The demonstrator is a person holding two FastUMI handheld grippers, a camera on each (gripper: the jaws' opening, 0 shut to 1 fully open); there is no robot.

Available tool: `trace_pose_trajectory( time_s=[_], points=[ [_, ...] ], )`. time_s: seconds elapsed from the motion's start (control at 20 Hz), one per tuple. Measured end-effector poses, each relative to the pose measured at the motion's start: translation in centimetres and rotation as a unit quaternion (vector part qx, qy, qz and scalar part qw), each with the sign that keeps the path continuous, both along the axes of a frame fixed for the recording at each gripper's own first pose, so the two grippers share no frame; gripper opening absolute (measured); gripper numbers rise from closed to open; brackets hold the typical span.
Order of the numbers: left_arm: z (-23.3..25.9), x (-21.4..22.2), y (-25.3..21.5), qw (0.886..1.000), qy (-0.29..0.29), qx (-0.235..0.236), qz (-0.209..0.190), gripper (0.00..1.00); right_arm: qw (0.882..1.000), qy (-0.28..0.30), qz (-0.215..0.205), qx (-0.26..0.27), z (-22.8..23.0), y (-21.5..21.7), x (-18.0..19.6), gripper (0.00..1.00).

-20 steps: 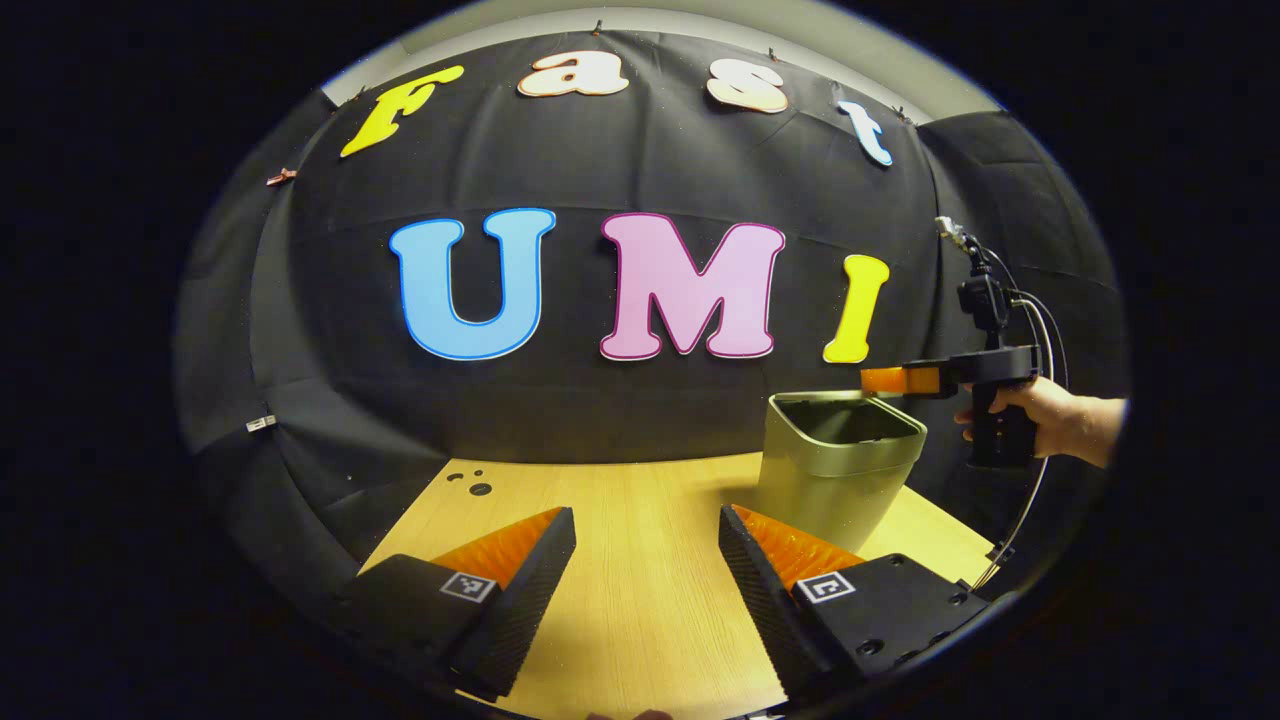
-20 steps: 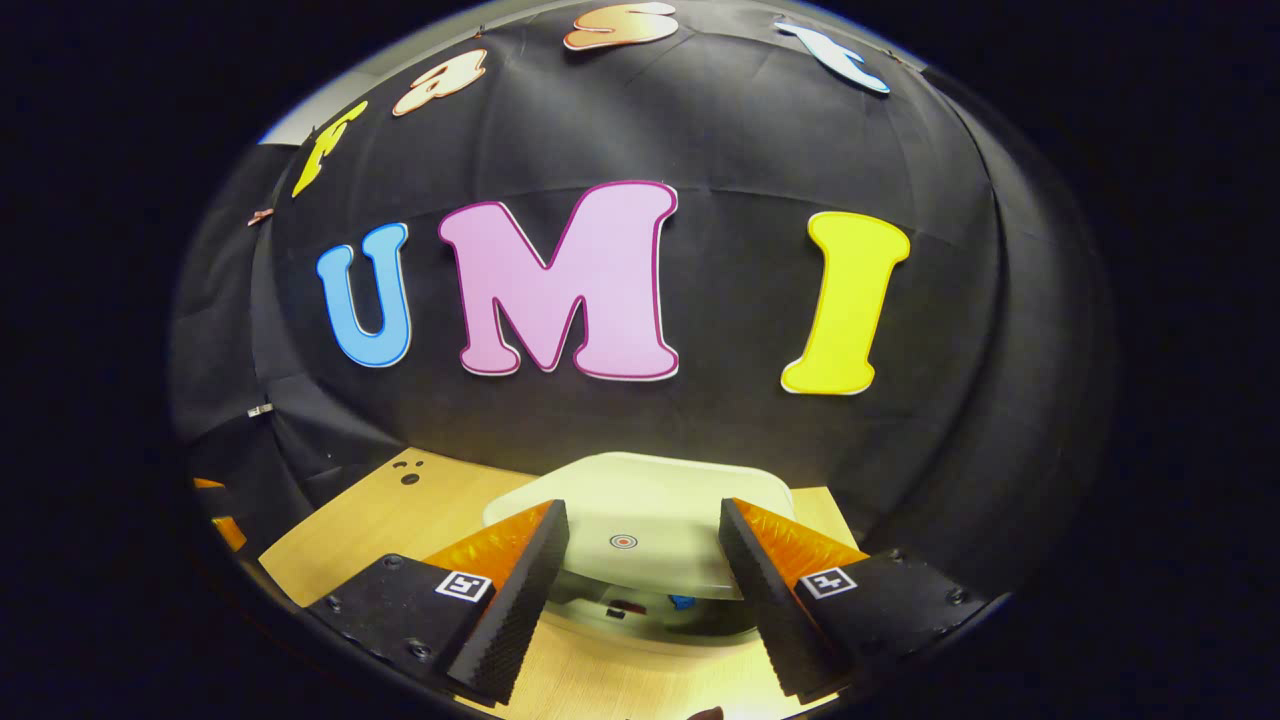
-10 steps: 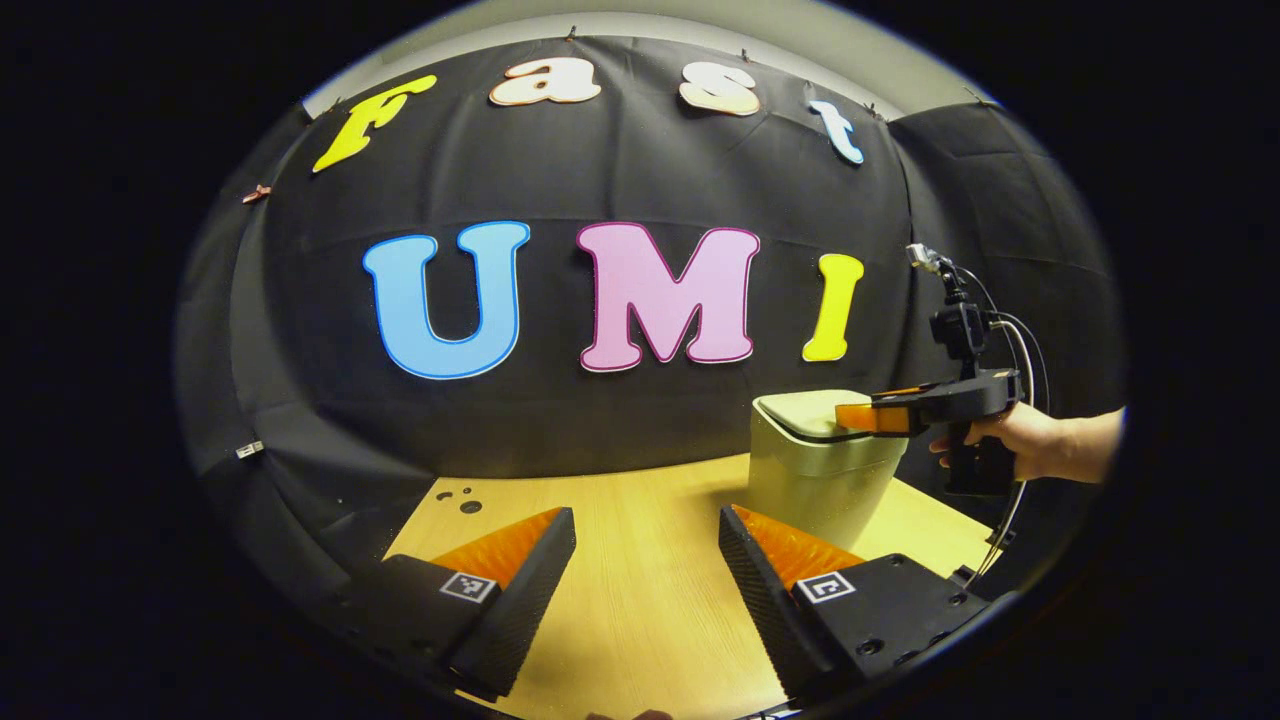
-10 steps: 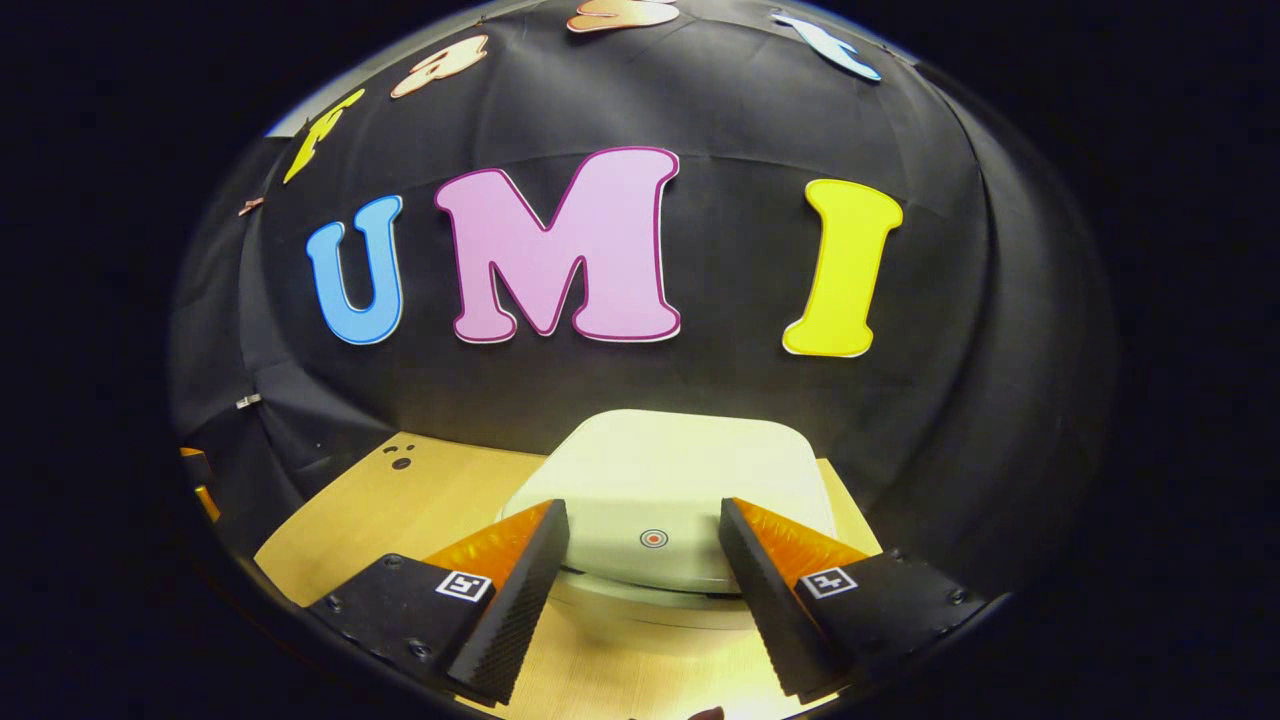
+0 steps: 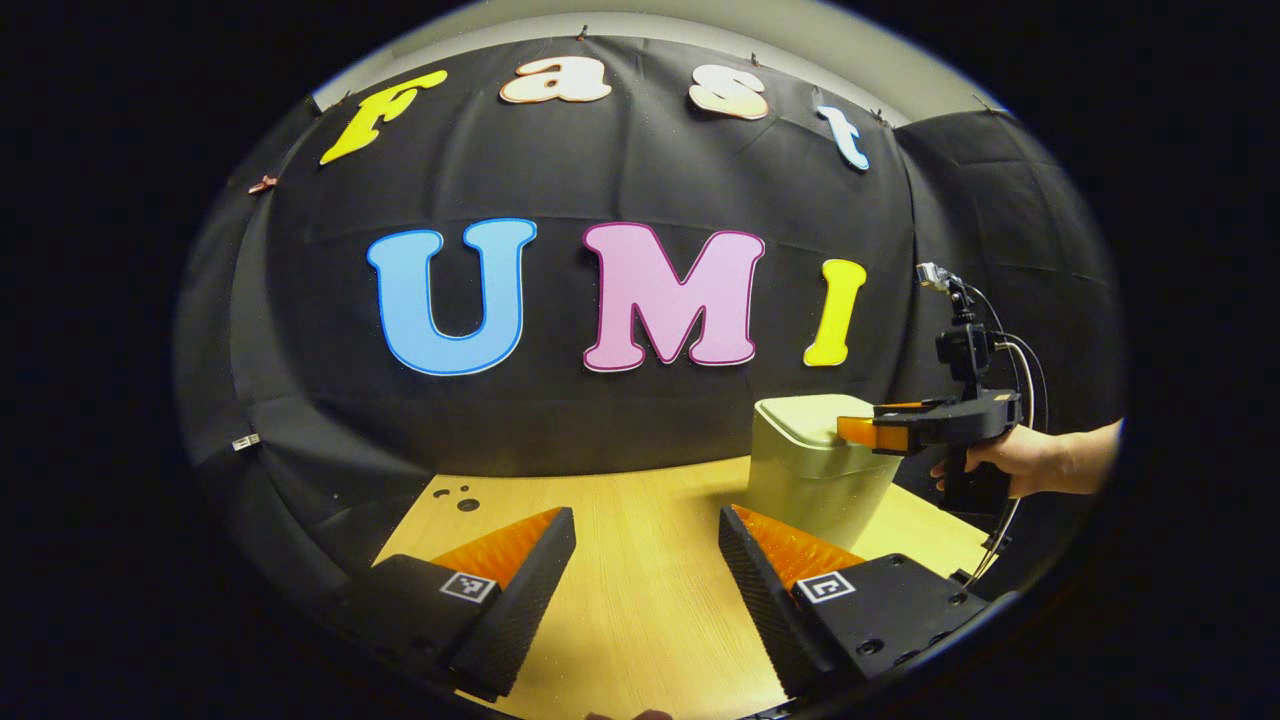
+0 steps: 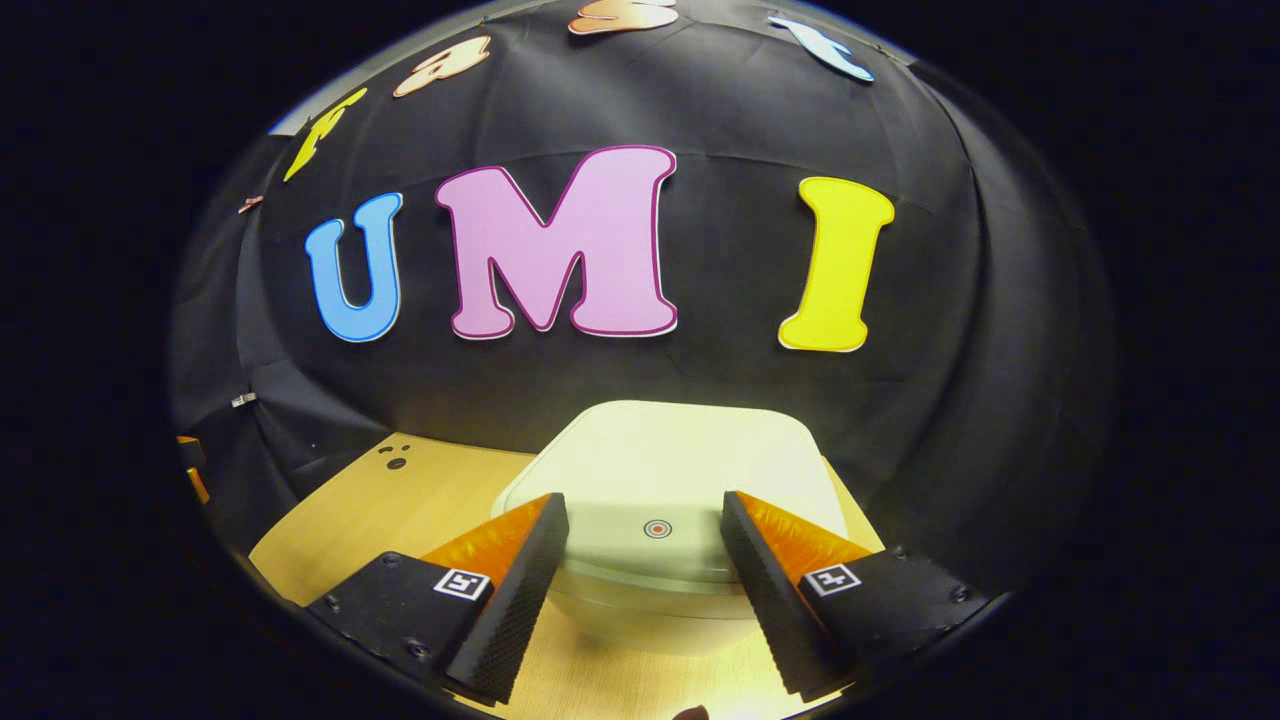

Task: Press the lid of the desktop garbage bin to open it, pick up the crumpled paper on the desktop and throw it into the bin, then pick up the pop can on the desktop and drop it into the bin, and finally close the garbage bin lid.

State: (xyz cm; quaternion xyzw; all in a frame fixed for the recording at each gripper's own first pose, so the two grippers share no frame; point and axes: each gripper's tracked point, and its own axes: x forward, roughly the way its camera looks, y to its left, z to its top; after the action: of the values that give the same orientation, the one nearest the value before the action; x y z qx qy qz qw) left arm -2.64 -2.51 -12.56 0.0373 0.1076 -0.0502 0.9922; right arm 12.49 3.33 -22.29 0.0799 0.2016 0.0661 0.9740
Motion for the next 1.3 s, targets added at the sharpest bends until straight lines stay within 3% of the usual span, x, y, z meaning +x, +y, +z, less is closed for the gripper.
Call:
trace_pose_trajectory(
  time_s=[0.35,0.55,0.9,1.3],
  points=[
    [-0.4,-0.2,0.3,1.0,0.001,-0.011,0.007,0.94,1.0,-0.029,-0.01,0.006,0.7,0.0,0.4,0.97],
    [-0.5,0.0,-0.3,1.0,0.006,-0.017,0.014,0.94,0.999,-0.04,0.008,0.009,1.7,0.2,-0.3,0.96],
    [0.1,1.0,-1.4,0.999,-0.001,-0.018,0.03,0.94,0.996,-0.071,0.034,0.051,5.2,0.8,-4.5,0.96],
    [0.1,1.7,-3.2,0.999,-0.006,-0.017,0.029,0.94,0.992,-0.09,0.066,0.061,7.2,1.8,-9.5,0.97]
  ],
)
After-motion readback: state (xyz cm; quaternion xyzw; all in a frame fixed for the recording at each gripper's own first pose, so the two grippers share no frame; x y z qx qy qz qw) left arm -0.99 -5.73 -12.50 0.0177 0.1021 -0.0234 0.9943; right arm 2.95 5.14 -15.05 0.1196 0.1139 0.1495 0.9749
